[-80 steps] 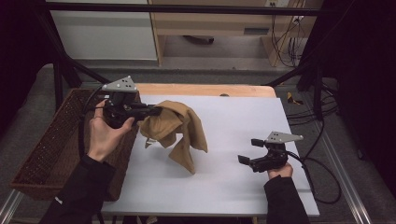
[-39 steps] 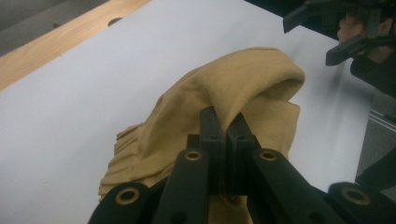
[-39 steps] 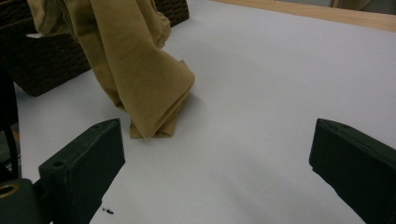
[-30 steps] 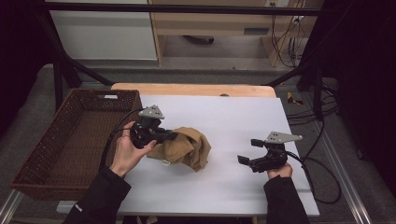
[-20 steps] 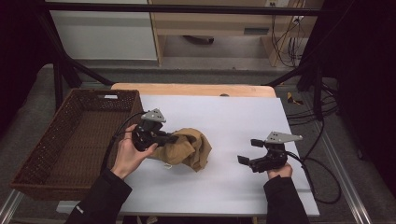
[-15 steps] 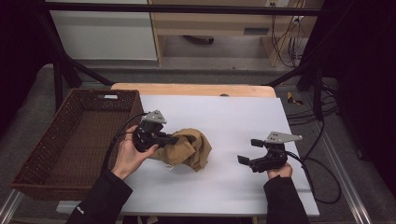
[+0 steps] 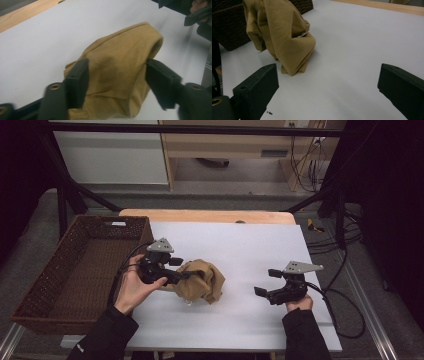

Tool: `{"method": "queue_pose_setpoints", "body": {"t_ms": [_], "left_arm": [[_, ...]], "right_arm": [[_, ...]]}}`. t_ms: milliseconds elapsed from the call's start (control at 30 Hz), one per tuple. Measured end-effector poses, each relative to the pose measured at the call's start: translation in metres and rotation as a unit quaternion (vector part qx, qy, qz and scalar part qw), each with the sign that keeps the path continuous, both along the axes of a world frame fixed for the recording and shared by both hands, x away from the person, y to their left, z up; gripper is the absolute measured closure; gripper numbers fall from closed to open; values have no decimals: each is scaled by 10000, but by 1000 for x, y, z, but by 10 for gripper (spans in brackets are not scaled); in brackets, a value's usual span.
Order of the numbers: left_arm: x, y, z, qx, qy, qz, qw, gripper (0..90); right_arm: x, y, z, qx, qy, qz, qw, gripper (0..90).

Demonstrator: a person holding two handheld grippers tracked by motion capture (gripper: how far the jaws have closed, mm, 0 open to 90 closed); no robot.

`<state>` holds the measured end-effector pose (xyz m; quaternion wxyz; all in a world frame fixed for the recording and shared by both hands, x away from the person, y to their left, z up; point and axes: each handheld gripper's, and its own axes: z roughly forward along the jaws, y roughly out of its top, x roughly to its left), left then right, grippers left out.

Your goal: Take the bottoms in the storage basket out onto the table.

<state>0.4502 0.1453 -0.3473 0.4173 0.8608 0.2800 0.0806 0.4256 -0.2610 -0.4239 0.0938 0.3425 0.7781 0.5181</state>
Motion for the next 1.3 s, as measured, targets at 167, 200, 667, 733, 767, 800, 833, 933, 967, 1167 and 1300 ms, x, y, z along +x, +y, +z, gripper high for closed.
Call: {"method": "queue_pose_setpoints", "body": {"t_ms": [167, 200, 667, 733, 767, 800, 833, 933, 967, 1167, 1300], "left_arm": [[-3, 4, 3, -98, -33, 22, 9999, 207], [-4, 4, 4, -98, -52, 25, 9999, 187], [-16, 23, 15, 81, -207, 283, 9994, 32], [-18, 27, 17, 76, -262, 279, 9992, 25], [-19, 29, 17, 68, -280, 284, 9992, 22], [-20, 32, 18, 63, -289, 291, 9991, 22], [-20, 34, 18, 50, -296, 301, 9991, 22], [-21, 40, 18, 14, -312, 354, 9989, 22], [-22, 43, 17, -8, -317, 364, 9988, 22], [-26, 59, 11, -66, -393, 448, 9982, 22], [-27, 71, 8, -79, -438, 513, 9977, 22]], "right_arm": [[0, 0, 0, 18, 0, -10, 10000, 39], [0, 0, 0, 17, 1, -7, 10000, 39], [0, -1, 1, 27, -15, -9, 10000, 39], [0, -1, 1, 22, -23, -1, 10000, 39], [0, -1, 1, 27, -17, -14, 10000, 39], [0, -1, 1, 28, -15, -12, 10000, 39], [0, -1, 1, 24, -17, -4, 10000, 39], [0, -1, 1, 27, -18, -8, 10000, 39], [0, -1, 1, 29, -25, -10, 10000, 40], [0, -1, 1, 30, -34, -7, 10000, 39], [0, -1, 1, 28, -33, -7, 10000, 39]]}}
